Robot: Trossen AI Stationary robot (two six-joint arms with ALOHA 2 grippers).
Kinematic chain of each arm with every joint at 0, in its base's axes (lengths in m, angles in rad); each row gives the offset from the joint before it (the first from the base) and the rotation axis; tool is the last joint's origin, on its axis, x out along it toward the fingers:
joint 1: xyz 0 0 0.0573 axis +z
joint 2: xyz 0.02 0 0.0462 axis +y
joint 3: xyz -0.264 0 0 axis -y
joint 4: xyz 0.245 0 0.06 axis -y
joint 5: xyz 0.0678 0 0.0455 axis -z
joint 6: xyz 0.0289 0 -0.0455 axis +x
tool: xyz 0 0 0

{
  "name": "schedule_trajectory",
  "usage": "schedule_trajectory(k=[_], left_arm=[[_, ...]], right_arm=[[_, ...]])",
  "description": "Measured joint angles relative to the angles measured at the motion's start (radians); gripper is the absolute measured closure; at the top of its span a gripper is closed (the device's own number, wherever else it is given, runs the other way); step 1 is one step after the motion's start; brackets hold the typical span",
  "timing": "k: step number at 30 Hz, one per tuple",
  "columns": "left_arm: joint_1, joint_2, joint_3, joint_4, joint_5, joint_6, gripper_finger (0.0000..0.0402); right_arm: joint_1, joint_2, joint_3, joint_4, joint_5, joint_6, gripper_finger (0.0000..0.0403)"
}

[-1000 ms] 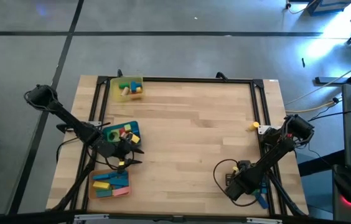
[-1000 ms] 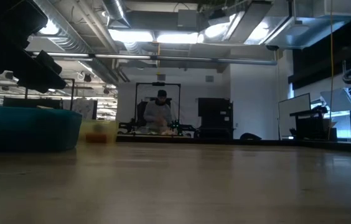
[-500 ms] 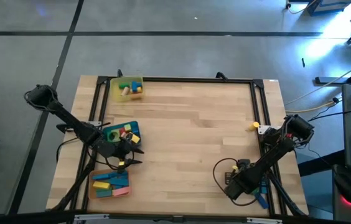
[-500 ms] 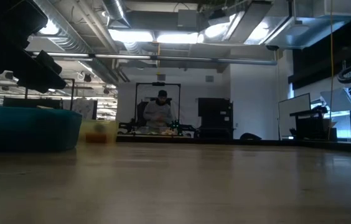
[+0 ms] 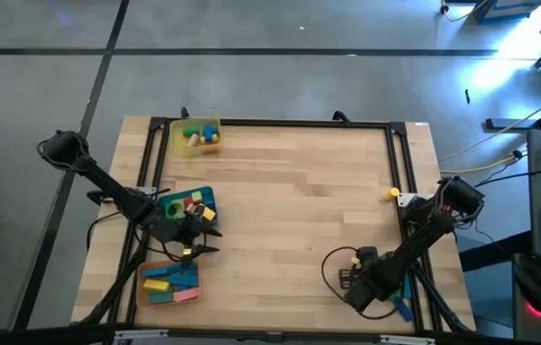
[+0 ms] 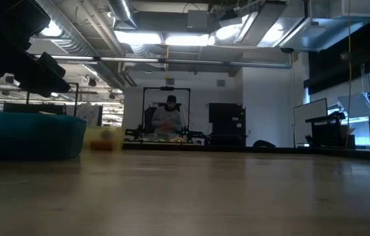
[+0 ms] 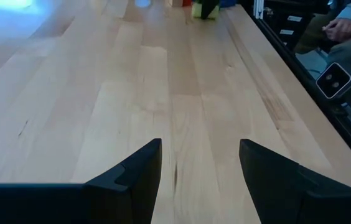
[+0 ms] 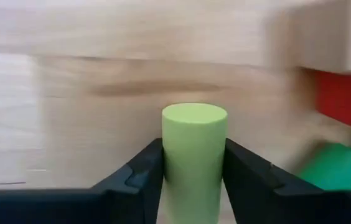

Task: Sort blocks by size
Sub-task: Put the light green cylindrical block into the yellow bin

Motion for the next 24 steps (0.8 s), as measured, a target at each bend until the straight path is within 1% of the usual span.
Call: schedule_trajectory(k=[2,4,8,11,14,20,24], left_arm=[[0.0,0.0,0.0,0.006,0.0,0.004,0.0204],[0.0,0.0,0.0,0.006,0.0,0.004,0.0204],[0.0,0.0,0.001,0.012,0.0,0.003,0.0204],[0.0,0.0,0.001,0.018,0.0,0.0,0.0204],[0.0,0.0,0.001,0.039,0.0,-0.001,0.0204],[0.002,0.0,0.001,0.094,0.0,0.004,0.0204],[0.002,0.0,0.001,0.156,0.0,-0.002,0.0204]], right_arm=[[0.0,0.004,0.013,0.023,0.079,-0.01,0.0244],[0.0,0.008,0.027,0.044,0.158,-0.04,0.0241],[-0.001,0.005,0.04,0.156,0.356,-0.165,0.027],[-0.007,0.005,0.04,0.227,0.492,-0.266,0.0272],[-0.019,0.005,0.04,0.272,0.594,-0.368,0.0272],[-0.066,0.004,0.04,0.39,0.752,-0.625,0.0268],[-0.115,0.004,0.04,0.517,0.87,-0.883,0.027]])
